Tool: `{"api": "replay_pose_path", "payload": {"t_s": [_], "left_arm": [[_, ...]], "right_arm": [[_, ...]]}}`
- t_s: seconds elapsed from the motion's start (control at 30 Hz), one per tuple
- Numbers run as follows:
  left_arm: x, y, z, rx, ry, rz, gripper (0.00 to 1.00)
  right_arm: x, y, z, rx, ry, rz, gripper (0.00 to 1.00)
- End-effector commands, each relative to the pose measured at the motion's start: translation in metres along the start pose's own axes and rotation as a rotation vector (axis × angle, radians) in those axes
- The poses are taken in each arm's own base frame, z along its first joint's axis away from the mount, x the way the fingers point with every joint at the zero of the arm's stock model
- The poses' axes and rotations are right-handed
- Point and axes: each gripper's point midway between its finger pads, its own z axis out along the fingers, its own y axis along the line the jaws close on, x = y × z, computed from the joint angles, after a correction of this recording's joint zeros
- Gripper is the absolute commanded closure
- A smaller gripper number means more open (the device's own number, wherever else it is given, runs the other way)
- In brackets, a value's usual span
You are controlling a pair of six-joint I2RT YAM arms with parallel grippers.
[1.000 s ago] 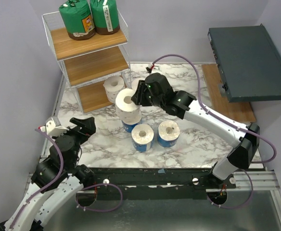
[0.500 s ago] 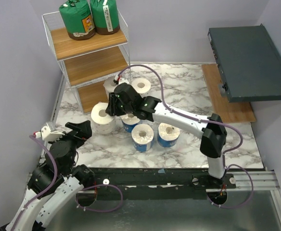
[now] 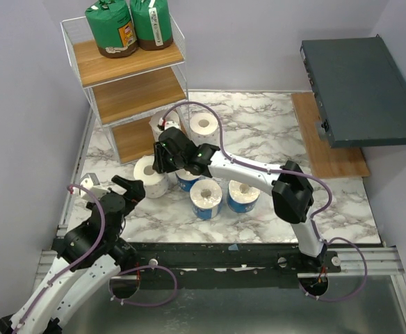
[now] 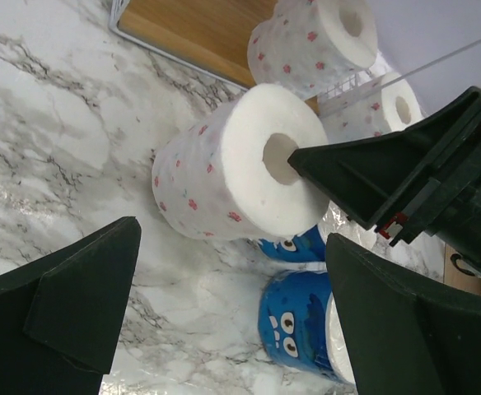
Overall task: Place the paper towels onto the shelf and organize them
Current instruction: Place the paper towel at the center of the board.
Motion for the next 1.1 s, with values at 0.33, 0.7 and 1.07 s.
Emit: {"api": "replay_pose_path", "payload": {"t_s": [0.33,0.7,1.07], "left_arm": [[0.031,0.015,0.008,-0.097,0.103,-0.046,0.01],[0.028,0.014,0.010,-0.221,0.132,0.001,0.02],[0.002,-0.050,0.006,0.006,0.130,0.106,0.02]], "right_arm": [[0.026,-0.008,0.020,0.005,0.069,-0.050,0.53],[-0.031,0.019,-0.056,-0.079,-0.047,0.004,0.15],[-0.068,-0.057,-0.182,0.171,-0.378,0.016,0.13]]}}
